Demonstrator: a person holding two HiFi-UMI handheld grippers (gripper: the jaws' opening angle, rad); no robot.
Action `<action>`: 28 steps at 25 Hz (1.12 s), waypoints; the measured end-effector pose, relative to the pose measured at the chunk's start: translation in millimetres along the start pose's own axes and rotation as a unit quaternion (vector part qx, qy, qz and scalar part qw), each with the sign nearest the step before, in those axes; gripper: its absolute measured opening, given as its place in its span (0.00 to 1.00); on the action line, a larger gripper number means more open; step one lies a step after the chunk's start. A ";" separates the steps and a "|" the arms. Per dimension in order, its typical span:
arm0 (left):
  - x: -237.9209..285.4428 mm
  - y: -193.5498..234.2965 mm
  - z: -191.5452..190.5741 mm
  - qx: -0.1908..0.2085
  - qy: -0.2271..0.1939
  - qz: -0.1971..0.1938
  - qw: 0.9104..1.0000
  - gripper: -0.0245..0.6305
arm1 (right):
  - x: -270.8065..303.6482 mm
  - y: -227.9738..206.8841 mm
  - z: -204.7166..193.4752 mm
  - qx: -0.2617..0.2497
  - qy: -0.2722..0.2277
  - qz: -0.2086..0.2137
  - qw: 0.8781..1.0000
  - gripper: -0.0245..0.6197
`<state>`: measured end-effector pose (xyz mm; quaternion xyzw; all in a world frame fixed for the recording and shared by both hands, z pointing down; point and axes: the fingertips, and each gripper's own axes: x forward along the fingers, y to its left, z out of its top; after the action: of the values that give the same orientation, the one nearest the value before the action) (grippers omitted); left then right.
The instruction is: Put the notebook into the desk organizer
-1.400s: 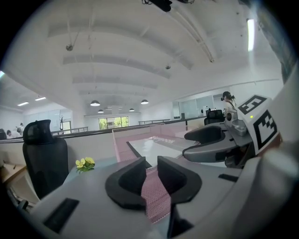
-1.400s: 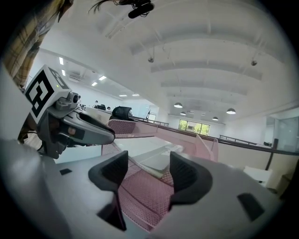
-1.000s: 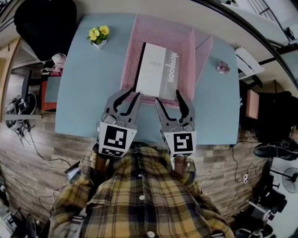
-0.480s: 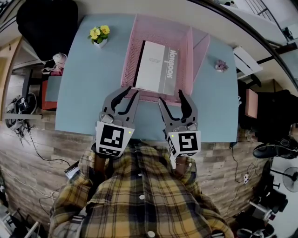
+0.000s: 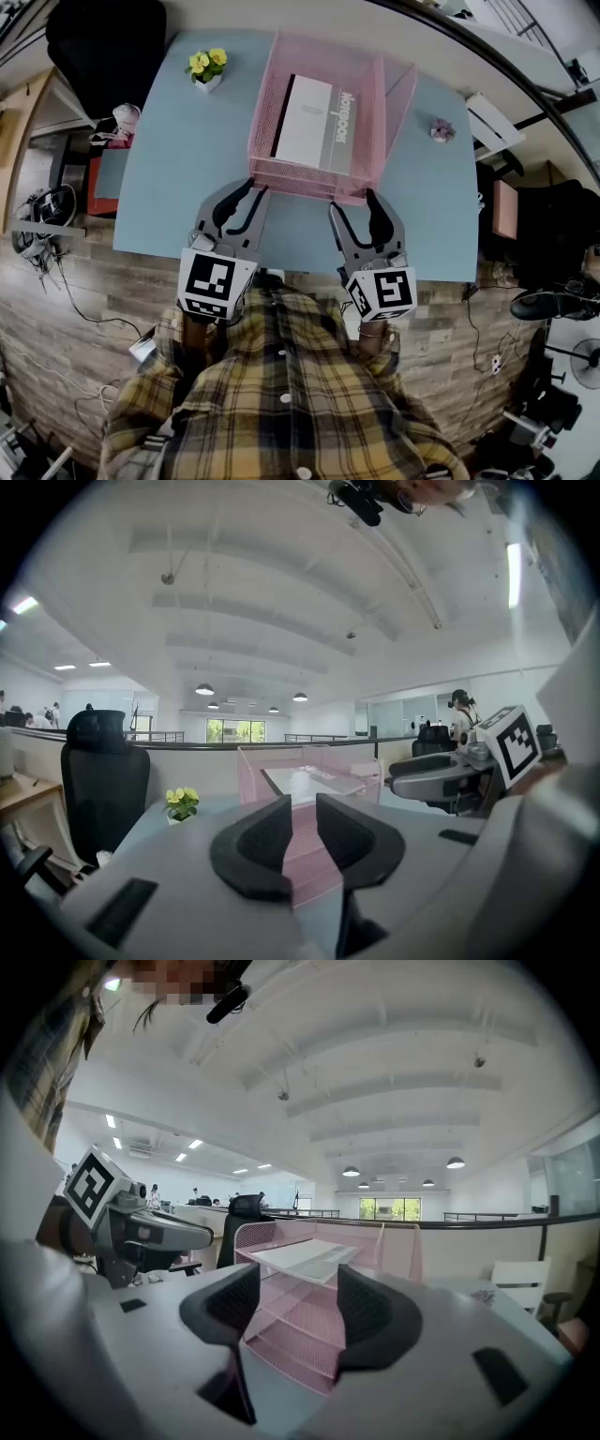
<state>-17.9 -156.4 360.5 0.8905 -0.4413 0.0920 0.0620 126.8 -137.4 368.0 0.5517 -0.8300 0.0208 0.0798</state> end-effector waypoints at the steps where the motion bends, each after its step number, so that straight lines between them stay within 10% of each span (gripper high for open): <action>1: -3.5 -1.5 -2.5 -0.004 0.002 -0.002 1.000 0.15 | -4.2 1.1 -2.3 0.003 0.001 0.000 1.000 0.43; 28: -25.8 -16.0 -74.8 -0.073 0.076 -0.027 0.994 0.02 | -42.2 13.9 -61.8 0.079 0.051 0.025 0.995 0.04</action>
<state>-28.6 -112.4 427.4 0.8854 -0.4170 0.1257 0.1626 136.8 -85.9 423.2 0.5337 -0.8340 0.1165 0.0771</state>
